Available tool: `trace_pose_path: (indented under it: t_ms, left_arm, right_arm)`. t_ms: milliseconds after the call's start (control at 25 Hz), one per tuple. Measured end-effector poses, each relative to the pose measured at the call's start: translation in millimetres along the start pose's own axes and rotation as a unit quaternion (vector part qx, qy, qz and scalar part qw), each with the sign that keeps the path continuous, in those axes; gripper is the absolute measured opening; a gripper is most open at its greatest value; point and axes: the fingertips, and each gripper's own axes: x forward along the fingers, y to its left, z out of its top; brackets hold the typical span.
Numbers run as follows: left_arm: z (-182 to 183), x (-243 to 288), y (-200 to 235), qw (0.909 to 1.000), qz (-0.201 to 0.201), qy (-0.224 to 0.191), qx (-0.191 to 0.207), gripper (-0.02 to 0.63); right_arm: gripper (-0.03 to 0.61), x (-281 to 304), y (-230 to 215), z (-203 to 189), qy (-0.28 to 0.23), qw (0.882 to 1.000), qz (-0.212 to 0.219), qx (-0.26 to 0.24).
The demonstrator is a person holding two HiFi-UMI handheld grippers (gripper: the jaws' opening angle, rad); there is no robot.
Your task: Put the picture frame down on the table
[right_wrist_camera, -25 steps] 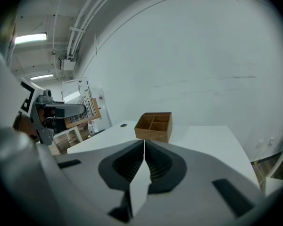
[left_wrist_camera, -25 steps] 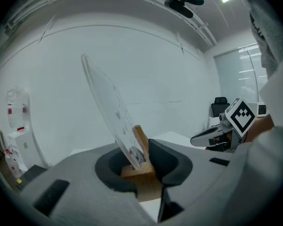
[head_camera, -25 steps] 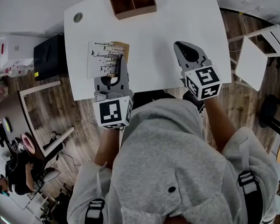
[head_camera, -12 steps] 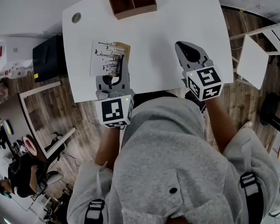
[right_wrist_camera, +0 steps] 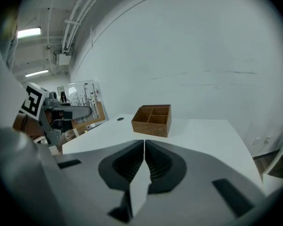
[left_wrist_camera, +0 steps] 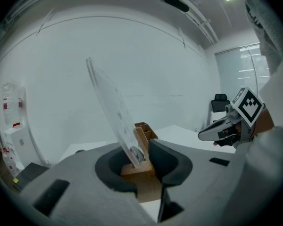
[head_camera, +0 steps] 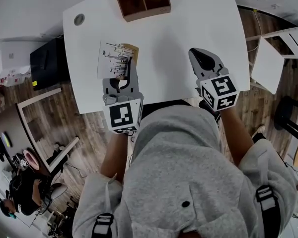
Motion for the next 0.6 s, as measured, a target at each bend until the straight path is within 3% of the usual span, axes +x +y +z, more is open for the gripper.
trace_pose_path:
  t_ms: [200,600]
  left_arm:
    - [-2,10,8,0.9999,-0.001,-0.01,0.007,0.092]
    - [-22,35,24,0.9998,-0.015,0.011,-0.008,0.091]
  right_arm:
    - [0.028,7,4,-3,0.012,1.0,0.001,-0.005]
    - [0.028,25,5,-6,0.032,0.999,-0.011,0.003]
